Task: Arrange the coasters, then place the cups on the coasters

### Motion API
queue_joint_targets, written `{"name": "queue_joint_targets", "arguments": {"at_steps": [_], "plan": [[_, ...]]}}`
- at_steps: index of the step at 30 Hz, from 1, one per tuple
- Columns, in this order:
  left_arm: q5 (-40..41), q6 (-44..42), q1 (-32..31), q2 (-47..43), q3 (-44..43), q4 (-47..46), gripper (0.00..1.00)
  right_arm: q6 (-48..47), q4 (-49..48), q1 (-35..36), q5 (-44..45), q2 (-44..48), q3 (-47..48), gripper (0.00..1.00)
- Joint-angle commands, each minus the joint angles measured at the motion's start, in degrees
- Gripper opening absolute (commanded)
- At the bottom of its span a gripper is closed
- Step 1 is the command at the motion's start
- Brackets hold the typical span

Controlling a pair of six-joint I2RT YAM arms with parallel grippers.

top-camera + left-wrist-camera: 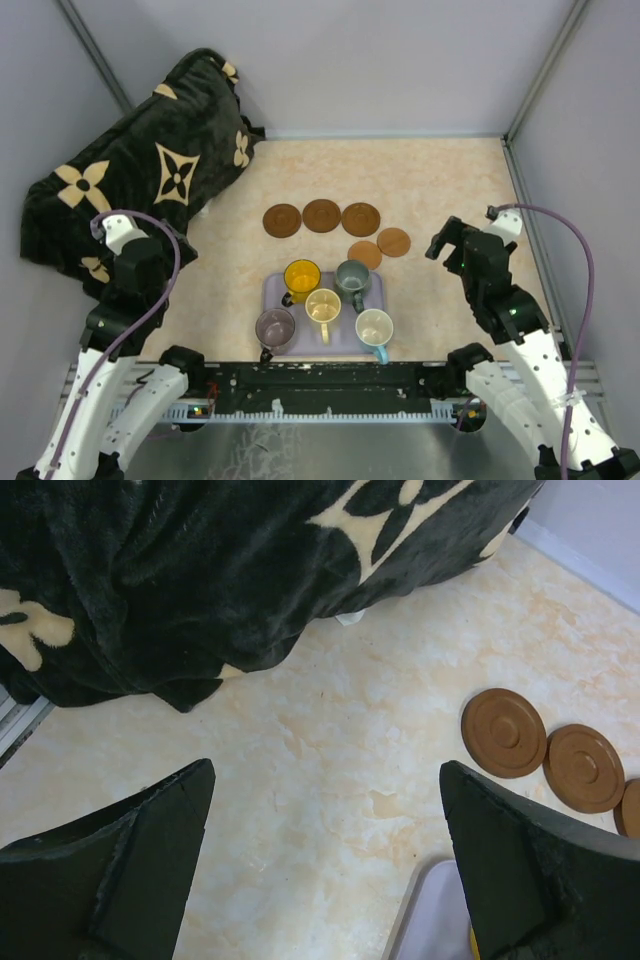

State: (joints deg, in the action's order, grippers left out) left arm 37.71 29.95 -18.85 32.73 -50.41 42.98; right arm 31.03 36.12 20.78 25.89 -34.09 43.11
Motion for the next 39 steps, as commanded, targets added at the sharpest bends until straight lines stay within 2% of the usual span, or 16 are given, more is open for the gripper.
{"name": "queue_joint_targets", "arguments": {"at_steps": [1,25,34,39], "plan": [[0.5,-1.1,0.2,-2.4,0.3,-1.2,1.0,-0.9,-1.8,0.5,0.8,-0.1,0.7,0.99],[2.0,1.0,0.2,-2.7,1.1,-1.8,1.0,0.2,-2.1,0.5,-1.4,-5.6,0.8,0.99],[-4.6,1.5,0.2,-0.5,3.9,-7.6,1.0,0.2,1.4,0.5,-3.5,-19.4,5.2,0.99],[-9.2,-0.3,0.2,2.1,5.3,-12.4,1.0,0.0,-0.8,0.6,-4.7,-22.1,6.4,0.99]]}}
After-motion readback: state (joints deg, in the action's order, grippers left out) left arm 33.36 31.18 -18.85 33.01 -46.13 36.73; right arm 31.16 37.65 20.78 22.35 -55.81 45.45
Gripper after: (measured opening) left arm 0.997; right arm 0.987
